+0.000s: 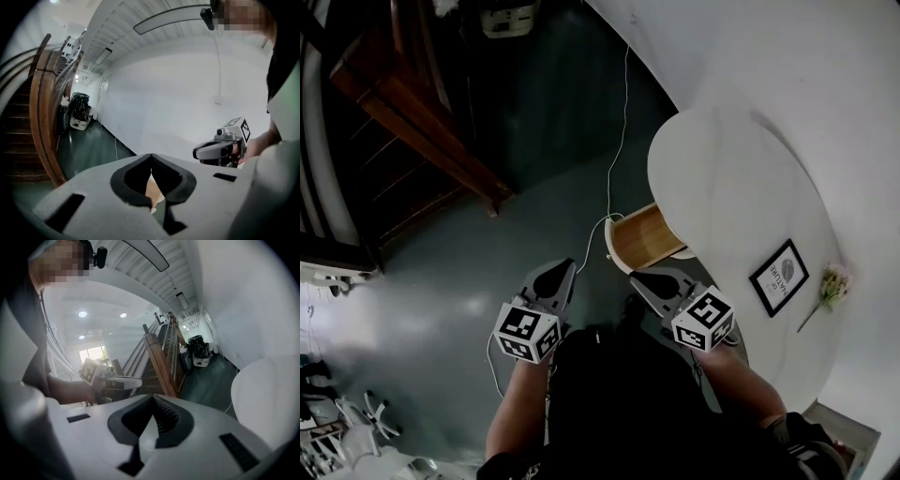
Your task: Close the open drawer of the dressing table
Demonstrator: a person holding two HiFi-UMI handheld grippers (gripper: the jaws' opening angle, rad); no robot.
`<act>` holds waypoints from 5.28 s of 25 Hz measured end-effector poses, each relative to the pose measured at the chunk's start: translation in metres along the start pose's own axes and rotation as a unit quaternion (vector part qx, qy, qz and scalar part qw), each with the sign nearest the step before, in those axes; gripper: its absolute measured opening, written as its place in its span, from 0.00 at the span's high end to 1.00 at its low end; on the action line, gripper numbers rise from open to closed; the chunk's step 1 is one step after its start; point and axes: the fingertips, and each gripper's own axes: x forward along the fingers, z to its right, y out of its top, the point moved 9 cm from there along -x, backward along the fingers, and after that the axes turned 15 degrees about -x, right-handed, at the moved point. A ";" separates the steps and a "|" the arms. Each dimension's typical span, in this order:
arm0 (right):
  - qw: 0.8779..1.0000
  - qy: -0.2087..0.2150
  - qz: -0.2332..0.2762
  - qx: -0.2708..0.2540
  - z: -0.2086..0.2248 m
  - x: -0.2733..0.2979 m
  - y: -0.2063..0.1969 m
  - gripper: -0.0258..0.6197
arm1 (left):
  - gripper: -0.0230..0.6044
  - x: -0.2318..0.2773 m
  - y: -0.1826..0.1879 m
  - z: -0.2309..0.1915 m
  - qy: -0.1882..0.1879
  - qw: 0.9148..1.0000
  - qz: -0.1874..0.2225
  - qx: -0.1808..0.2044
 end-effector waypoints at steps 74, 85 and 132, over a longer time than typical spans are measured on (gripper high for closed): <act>0.962 -0.090 -0.176 0.186 0.111 0.085 -0.414 0.95 | 0.95 0.433 -0.342 -0.137 -0.179 0.955 -0.234 0.028; 0.962 -0.109 -0.171 0.181 0.120 0.069 -0.412 0.95 | 0.96 0.476 -0.343 -0.113 -0.202 0.960 -0.196 0.018; 0.989 -0.048 -0.139 0.024 -0.034 0.103 -0.061 0.95 | 0.95 0.029 -0.004 -0.139 -0.022 0.996 -0.009 -0.089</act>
